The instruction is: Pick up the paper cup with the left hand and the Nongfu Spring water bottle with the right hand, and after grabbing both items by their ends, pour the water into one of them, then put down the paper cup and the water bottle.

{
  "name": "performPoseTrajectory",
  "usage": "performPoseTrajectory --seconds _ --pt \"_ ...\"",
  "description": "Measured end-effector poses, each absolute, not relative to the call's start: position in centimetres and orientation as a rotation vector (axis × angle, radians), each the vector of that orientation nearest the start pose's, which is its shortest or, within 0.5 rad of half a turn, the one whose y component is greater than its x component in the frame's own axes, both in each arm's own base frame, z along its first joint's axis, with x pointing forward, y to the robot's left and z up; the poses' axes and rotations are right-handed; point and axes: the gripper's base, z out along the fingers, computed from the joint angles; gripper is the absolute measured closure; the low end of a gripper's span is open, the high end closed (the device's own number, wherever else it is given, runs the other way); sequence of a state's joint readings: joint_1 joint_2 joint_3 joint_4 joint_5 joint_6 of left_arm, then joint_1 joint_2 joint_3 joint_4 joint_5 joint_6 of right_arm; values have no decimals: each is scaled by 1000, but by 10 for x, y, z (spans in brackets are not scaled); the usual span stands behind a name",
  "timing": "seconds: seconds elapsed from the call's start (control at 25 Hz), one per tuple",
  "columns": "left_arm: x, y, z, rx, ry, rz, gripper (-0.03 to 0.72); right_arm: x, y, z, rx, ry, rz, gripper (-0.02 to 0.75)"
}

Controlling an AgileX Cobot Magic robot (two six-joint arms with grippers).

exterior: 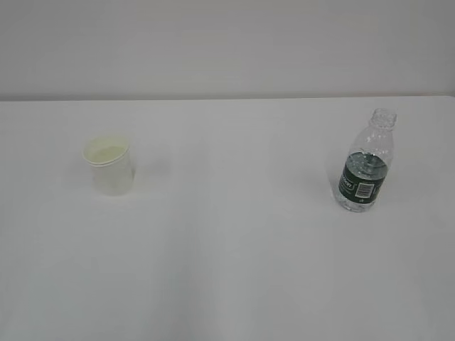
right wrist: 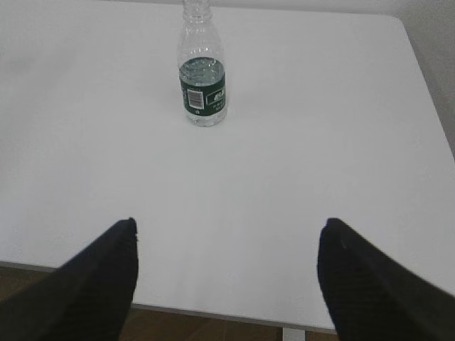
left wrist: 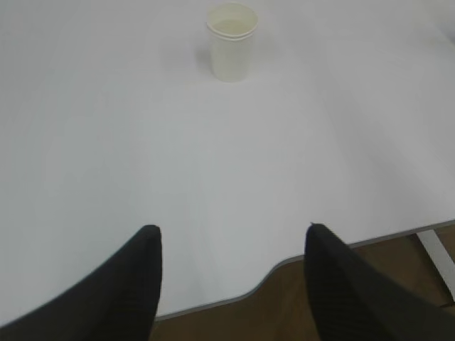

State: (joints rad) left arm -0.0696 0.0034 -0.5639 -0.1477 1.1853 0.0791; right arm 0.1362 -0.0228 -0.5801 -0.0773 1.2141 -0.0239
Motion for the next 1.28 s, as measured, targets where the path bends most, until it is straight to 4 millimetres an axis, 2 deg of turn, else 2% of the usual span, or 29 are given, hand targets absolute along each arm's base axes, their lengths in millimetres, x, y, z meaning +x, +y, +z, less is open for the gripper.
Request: performPoseTrajectory --seconds 0.36,1.28 --pt "-12 -10 282 167 2064 -149 237 -11 -8 270 -155 2104 -23 149" --pt "-11 -10 282 166 2059 -149 237 -11 -8 269 -153 2107 -22 150"
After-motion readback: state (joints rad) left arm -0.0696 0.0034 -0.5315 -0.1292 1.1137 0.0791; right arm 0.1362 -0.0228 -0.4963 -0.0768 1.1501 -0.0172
